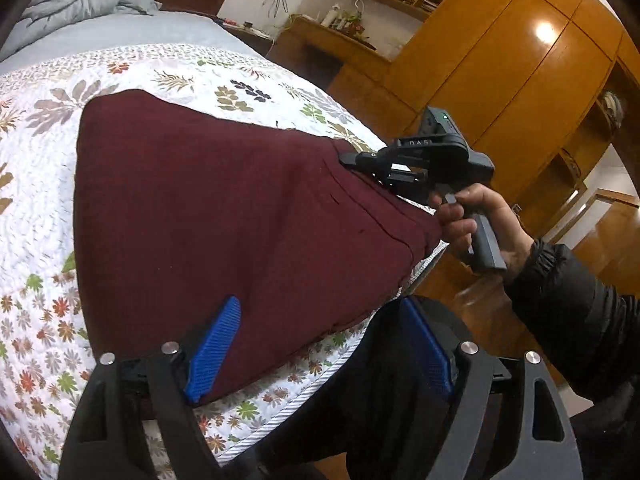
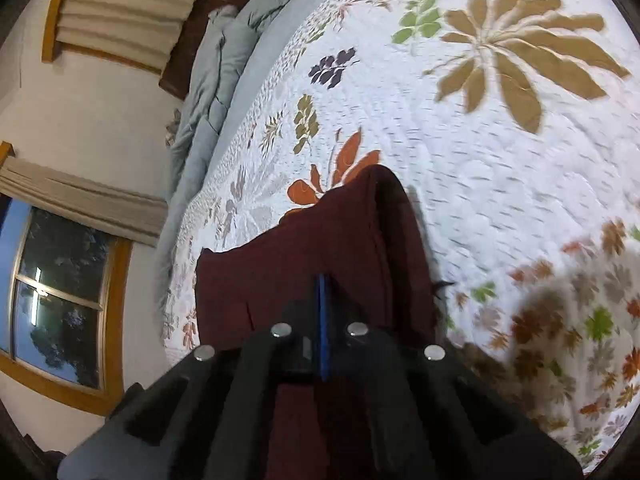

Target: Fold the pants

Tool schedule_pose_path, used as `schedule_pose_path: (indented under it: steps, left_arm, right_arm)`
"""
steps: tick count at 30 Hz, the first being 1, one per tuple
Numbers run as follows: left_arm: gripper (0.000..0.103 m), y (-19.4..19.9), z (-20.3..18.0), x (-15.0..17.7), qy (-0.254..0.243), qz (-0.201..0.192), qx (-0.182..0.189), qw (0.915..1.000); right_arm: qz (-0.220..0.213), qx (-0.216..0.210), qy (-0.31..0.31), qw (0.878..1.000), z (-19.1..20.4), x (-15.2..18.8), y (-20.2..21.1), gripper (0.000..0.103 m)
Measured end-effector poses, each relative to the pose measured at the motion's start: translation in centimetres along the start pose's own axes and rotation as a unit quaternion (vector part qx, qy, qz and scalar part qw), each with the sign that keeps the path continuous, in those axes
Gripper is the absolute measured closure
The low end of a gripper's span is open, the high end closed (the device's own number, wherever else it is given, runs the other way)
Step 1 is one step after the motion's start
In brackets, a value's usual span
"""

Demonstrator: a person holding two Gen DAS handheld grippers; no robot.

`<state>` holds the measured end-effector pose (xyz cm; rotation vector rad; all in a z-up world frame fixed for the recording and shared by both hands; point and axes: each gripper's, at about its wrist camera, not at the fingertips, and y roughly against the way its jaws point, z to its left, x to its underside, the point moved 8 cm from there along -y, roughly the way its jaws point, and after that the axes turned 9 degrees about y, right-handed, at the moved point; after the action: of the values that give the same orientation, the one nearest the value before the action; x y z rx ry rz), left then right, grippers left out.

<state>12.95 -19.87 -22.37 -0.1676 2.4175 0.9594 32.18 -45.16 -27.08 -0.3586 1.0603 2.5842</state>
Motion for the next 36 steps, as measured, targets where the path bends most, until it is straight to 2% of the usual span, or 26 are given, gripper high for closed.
schedule_pose_path:
  steps: [2,3,5,7,8,10,11,13,14,16,17,18,19,20,21,22,24,28,29,30,31,32,33,36]
  left_arm:
    - [0.022,0.6,-0.1,-0.8,0.023,0.007,0.011,0.9997]
    - [0.022,1.1,-0.3,-1.4,0.035,0.01,0.022,0.9991]
    - [0.021,3.4,-0.9,-4.6,0.048,-0.015,0.056,0.9971]
    - [0.013,5.2,-0.5,-8.3,0.046,-0.05,0.063,0.9957]
    - [0.01,5.5,0.4,-10.4,0.061,-0.054,0.071,0.9941]
    - [0.01,4.8,2.8,-13.7,0.1,-0.047,0.093,0.9895]
    - [0.011,3.6,4.5,-14.8,0.123,-0.03,0.096,0.9873]
    - [0.025,1.0,7.5,-15.7,0.167,0.013,0.104,0.9803]
    - [0.029,-0.3,9.0,-15.8,0.183,0.03,0.104,0.9771]
    - [0.04,-2.4,12.1,-15.4,0.216,0.052,0.098,0.97]
    - [0.046,-3.3,13.5,-15.0,0.235,0.063,0.101,0.9647]
    - [0.061,-4.0,14.9,-14.6,0.254,0.066,0.101,0.9596]
    - [0.069,-4.3,15.6,-14.2,0.263,0.064,0.103,0.957]
    - [0.083,-4.4,16.2,-13.9,0.269,0.063,0.106,0.9553]
    - [0.098,-4.3,16.6,-13.2,0.276,0.061,0.106,0.9534]
    - [0.1,-4.3,17.4,-12.7,0.289,0.058,0.107,0.9495]
    - [0.1,-4.5,18.0,-12.4,0.3,0.05,0.13,0.9438]
    - [0.1,-4.2,17.6,-12.7,0.298,0.045,0.139,0.9432]
    - [0.096,-3.8,17.3,-12.9,0.297,0.043,0.142,0.9432]
    - [0.076,-2.7,16.6,-13.3,0.288,0.032,0.141,0.9467]
    - [0.063,-1.5,15.7,-13.5,0.27,0.021,0.133,0.9532]
    - [0.047,-0.6,14.6,-13.6,0.252,0.012,0.128,0.9592]
    - [0.044,0.7,12.7,-13.3,0.221,0.001,0.126,0.9671]
    - [0.043,2.4,9.3,-11.1,0.187,-0.007,0.139,0.9724]
  right_arm:
    - [0.003,0.016,0.009,1.0,0.8,-0.1,0.5,0.103]
    - [-0.002,0.019,0.01,1.0,1.5,-0.3,1.2,0.1]
    - [-0.015,0.018,0.034,0.999,4.1,-0.6,2.7,0.071]
    - [-0.015,0.004,0.05,0.999,6.0,-0.2,3.3,0.066]
    - [-0.013,-0.002,0.056,0.998,6.7,0.2,3.6,0.064]
    - [-0.001,-0.016,0.075,0.997,8.3,1.8,4.1,0.06]
    - [0.003,-0.02,0.08,0.997,8.5,2.4,4.3,0.059]
    - [0.011,-0.038,0.086,0.996,8.9,4.5,4.8,0.059]
    - [0.015,-0.047,0.083,0.995,8.6,5.7,5.1,0.059]
    - [0.033,-0.05,0.067,0.996,7.1,7.5,4.7,0.059]
    - [0.051,-0.038,0.051,0.997,5.3,8.9,3.7,0.069]
    - [0.056,-0.036,0.036,0.997,3.8,9.9,3.3,0.08]
    - [0.056,-0.036,0.036,0.997,3.8,9.9,3.3,0.103]
    - [0.055,-0.036,0.026,0.997,2.9,10.2,3.1,0.103]
    - [0.048,-0.067,-0.001,0.997,1.6,10.6,3.0,0.103]
    - [0.043,-0.082,-0.016,0.996,1.3,10.6,3.1,0.103]
    - [0.037,-0.071,0.011,0.997,1.8,10.8,3.0,0.103]
    - [0.038,-0.091,-0.005,0.995,1.3,10.9,3.2,0.103]
    - [0.042,-0.088,0.0,0.995,1.6,10.7,3.5,0.103]
    - [0.043,-0.085,0.004,0.995,2.0,10.4,4.0,0.103]
    - [0.036,-0.083,0.009,0.996,2.8,9.6,4.8,0.092]
    - [0.025,-0.078,0.014,0.997,3.4,8.6,5.3,0.078]
    - [0.01,-0.081,0.022,0.996,4.3,7.3,6.2,0.074]
    - [-0.003,-0.094,0.033,0.995,5.7,4.1,6.2,0.072]
